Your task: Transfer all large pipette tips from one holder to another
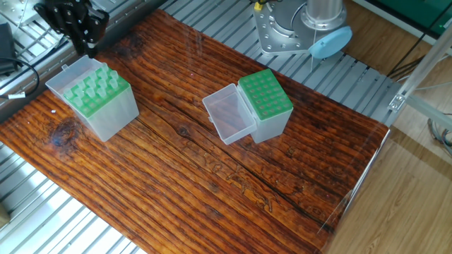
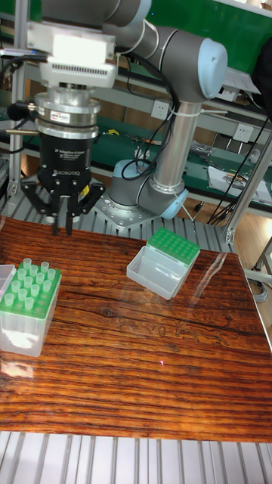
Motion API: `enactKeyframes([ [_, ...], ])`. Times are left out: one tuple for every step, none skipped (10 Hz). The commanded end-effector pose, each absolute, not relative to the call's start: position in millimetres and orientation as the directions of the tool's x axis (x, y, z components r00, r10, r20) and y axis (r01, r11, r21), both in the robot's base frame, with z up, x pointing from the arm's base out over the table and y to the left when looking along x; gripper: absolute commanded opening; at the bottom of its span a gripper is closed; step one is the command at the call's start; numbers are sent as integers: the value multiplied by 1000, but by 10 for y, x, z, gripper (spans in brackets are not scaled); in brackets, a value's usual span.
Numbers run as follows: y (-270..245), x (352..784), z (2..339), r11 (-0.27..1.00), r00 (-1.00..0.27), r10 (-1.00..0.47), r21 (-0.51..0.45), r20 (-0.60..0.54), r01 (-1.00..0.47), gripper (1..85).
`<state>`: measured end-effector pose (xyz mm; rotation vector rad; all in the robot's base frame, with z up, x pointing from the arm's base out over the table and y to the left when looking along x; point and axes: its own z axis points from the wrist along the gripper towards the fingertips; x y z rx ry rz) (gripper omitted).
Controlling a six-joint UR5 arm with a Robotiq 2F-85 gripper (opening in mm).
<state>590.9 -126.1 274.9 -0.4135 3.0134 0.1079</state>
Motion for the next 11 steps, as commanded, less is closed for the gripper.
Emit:
enactKeyframes([
  [-877,5914,2889,977,-977,-191,78,-95,-199,10],
  [-719,5960,2890,980,-980,-170,83,-105,-179,10],
  [-619,6033,2818,983,-980,-157,80,-121,-167,10],
  [-577,6093,2714,985,-979,-150,64,-135,-159,10],
  [-543,6123,2630,988,-981,-137,59,-138,-146,10],
  [-580,6128,2556,991,-985,-121,41,-121,-126,10],
  [-648,6133,2522,992,-986,-124,15,-110,-126,10],
  [-679,6082,2511,992,-988,-124,5,-87,-125,10],
  [-691,6042,2512,992,-989,-128,2,-73,-128,10],
  [-682,6029,2513,991,-989,-133,5,-69,-134,10],
  [-685,6040,2505,989,-987,-144,3,-70,-145,10],
])
